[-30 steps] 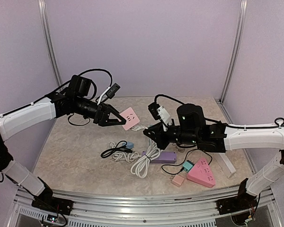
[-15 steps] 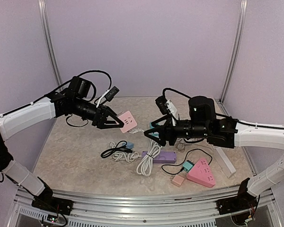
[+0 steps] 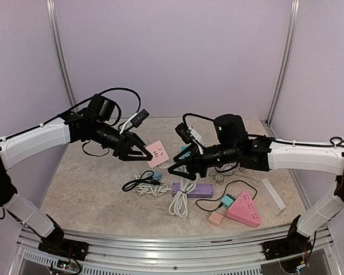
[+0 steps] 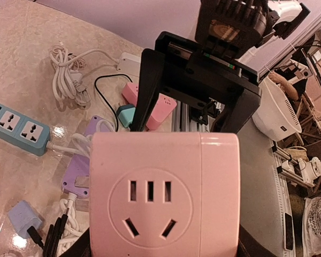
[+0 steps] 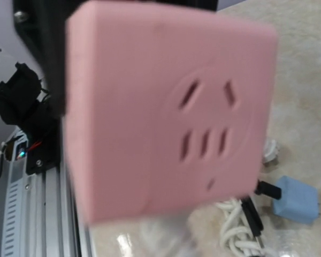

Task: Pull the plug off the socket
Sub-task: Remove the plug from the socket.

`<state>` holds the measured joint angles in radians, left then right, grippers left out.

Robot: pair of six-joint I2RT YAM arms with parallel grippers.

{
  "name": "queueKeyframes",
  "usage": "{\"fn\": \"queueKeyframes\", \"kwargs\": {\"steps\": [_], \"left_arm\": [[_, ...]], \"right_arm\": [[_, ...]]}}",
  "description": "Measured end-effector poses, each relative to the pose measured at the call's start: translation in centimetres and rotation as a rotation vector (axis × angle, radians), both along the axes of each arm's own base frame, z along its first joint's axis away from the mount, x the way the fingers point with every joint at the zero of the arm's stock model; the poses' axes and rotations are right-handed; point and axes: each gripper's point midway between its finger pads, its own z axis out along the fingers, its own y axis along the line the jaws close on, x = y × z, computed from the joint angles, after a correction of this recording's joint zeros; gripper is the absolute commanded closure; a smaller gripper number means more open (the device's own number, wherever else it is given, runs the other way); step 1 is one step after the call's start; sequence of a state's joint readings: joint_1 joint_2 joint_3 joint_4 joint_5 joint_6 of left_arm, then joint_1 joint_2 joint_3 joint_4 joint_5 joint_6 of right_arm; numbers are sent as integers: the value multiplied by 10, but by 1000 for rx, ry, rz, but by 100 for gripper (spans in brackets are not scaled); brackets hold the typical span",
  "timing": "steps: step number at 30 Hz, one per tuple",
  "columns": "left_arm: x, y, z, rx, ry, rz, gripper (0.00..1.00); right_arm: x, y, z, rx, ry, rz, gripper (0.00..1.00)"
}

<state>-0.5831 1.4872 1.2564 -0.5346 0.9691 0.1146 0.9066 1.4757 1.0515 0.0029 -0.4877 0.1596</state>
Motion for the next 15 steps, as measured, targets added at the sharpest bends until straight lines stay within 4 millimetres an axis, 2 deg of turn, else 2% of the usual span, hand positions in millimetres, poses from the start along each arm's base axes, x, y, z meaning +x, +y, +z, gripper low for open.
{"fn": "queueKeyframes", "kwargs": {"steps": [8, 15], "left_arm": [[-9, -5, -3, 0, 20, -37, 91], [-10, -5, 0, -2, 12, -43, 91]], "right_arm": [[-2, 13, -5, 3, 43, 83, 50], [-13, 17, -11, 5, 86, 149, 54]]}}
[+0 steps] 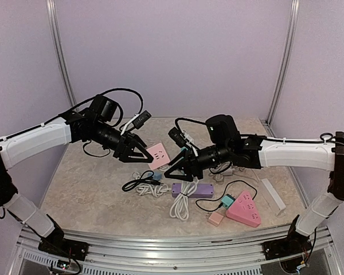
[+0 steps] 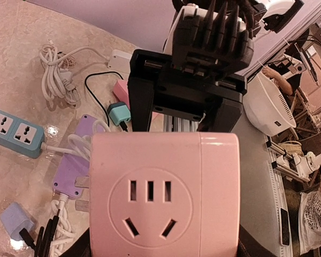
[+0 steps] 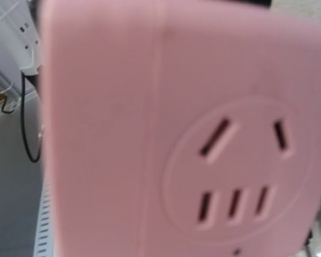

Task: Pull the plug off the socket
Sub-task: Remove the plug from the socket.

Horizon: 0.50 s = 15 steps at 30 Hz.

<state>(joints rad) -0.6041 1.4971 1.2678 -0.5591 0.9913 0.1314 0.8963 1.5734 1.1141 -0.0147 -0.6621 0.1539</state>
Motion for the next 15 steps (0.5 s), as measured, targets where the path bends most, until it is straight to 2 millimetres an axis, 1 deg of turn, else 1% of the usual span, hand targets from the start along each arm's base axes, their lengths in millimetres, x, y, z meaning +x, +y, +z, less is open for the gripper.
{"fn": "queueKeyframes", "kwargs": {"steps": [4, 6, 8, 9, 13, 15], "left_arm": [[-3, -1, -1, 5, 3, -8, 91], [-4, -1, -1, 4, 2, -12, 91], [-5, -2, -1, 3, 3, -16, 91], [-6, -2, -1, 2, 5, -20, 91], [-7, -2, 0, -2, -4, -30, 92], [-7, -2, 0, -2, -7, -31, 93]], "right_arm": [[-2, 1, -6, -10, 20, 15, 59], [-2, 1, -8, -13, 24, 17, 64], [-3, 1, -8, -13, 26, 19, 72], [-3, 1, -8, -13, 27, 19, 80], [-4, 1, -7, -8, 32, 32, 99], [-5, 1, -7, -8, 35, 32, 100]]}}
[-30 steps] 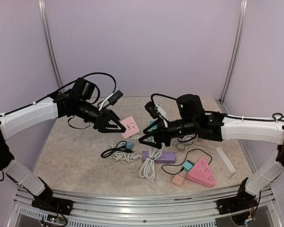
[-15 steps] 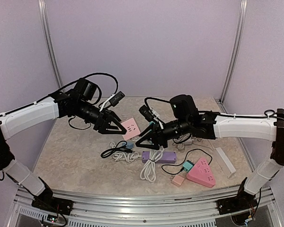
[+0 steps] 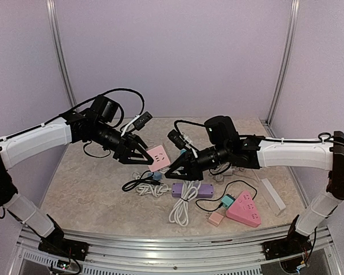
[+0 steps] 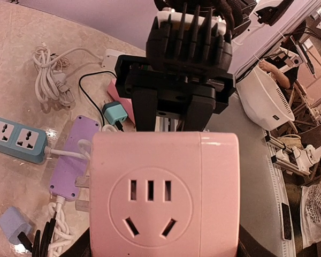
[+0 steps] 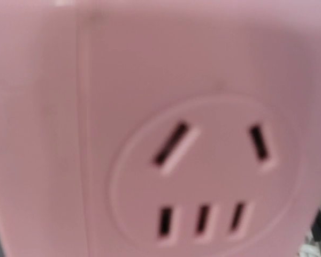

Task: Pull the plug off the socket
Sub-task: Remove the plug from the socket.

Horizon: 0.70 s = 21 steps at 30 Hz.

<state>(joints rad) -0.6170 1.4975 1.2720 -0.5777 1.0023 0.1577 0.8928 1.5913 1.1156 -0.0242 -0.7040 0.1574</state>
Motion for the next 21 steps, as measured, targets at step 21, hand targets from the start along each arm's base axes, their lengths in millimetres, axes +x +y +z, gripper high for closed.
{"fn": "queueKeyframes", "kwargs": {"steps": [21], "left_arm": [[13, -2, 4, -22, 6, 54, 96]], "right_arm": [[6, 0, 2, 73, 31, -75, 100]]}}
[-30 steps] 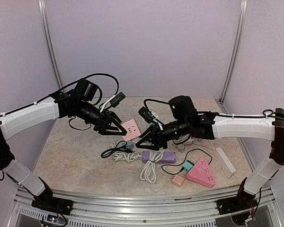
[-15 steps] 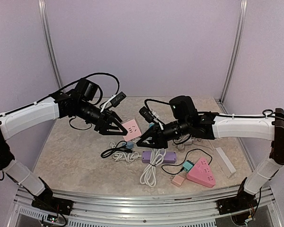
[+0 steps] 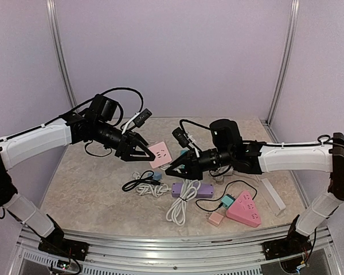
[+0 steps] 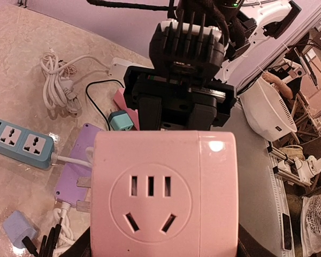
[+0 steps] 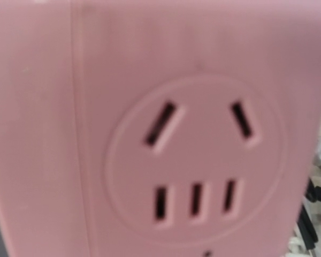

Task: Pull the plug off the socket
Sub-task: Remove the plug from the socket.

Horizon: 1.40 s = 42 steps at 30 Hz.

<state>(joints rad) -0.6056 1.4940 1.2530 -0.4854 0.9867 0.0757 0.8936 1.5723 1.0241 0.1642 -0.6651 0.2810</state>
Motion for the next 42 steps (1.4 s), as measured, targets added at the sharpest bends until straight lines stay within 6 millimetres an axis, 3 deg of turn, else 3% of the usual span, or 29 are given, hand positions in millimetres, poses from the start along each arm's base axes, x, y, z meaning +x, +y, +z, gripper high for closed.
{"fn": "queueKeyframes", "kwargs": {"steps": [11, 20, 29, 36, 42], "left_arm": [[-9, -12, -1, 39, -61, -57, 97], [-12, -22, -17, 80, -76, -92, 97], [-9, -29, -5, 46, -129, -93, 98], [-4, -26, -10, 39, -106, -55, 98], [-2, -14, -1, -6, -76, -21, 99]], "right_arm": [[1, -11, -1, -88, -4, 51, 100], [-1, -22, -17, -174, 3, 58, 100], [4, -33, -2, -156, -38, 15, 100], [5, -32, -9, -106, -26, -12, 100], [4, -22, 0, -40, -44, -33, 100]]}}
